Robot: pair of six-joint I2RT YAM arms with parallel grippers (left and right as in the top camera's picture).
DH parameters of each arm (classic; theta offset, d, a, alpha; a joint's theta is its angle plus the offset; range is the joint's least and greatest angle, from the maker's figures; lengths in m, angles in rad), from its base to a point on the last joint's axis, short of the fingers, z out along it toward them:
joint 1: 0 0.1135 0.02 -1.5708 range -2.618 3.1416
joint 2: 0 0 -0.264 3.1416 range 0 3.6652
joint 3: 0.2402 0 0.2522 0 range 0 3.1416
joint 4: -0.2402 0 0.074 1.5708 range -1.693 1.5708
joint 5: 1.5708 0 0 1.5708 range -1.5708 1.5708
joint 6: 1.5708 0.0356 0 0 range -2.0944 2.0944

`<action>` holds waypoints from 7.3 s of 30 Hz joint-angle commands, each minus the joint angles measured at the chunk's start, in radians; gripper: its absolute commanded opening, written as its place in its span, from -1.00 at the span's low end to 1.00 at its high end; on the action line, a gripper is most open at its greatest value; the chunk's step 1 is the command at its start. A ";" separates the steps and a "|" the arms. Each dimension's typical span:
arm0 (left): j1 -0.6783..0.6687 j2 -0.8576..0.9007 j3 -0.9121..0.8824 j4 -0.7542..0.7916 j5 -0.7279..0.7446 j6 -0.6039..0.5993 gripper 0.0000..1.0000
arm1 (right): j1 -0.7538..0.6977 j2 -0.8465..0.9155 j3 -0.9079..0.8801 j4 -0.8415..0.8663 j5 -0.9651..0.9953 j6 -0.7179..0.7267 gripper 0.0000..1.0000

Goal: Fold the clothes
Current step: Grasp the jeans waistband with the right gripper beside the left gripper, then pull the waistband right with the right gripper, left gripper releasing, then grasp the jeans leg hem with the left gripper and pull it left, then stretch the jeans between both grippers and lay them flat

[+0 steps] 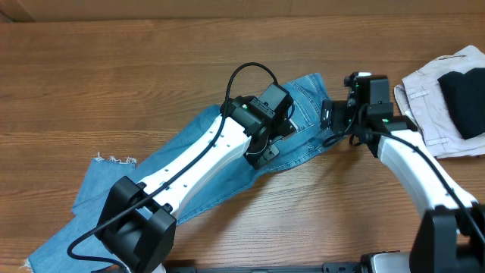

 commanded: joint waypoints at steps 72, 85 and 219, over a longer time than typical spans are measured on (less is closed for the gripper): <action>0.263 -0.164 0.005 -0.269 -0.275 -0.503 -0.72 | -0.134 -0.245 0.086 -0.158 0.496 0.166 -0.54; 0.470 -0.259 -0.005 -0.377 -0.348 -0.784 -0.61 | -0.135 -0.245 0.086 -0.149 0.425 0.176 -0.27; 1.188 -0.393 -0.366 0.544 0.127 -0.751 -0.92 | -0.135 0.026 0.064 -0.418 -0.021 0.158 0.12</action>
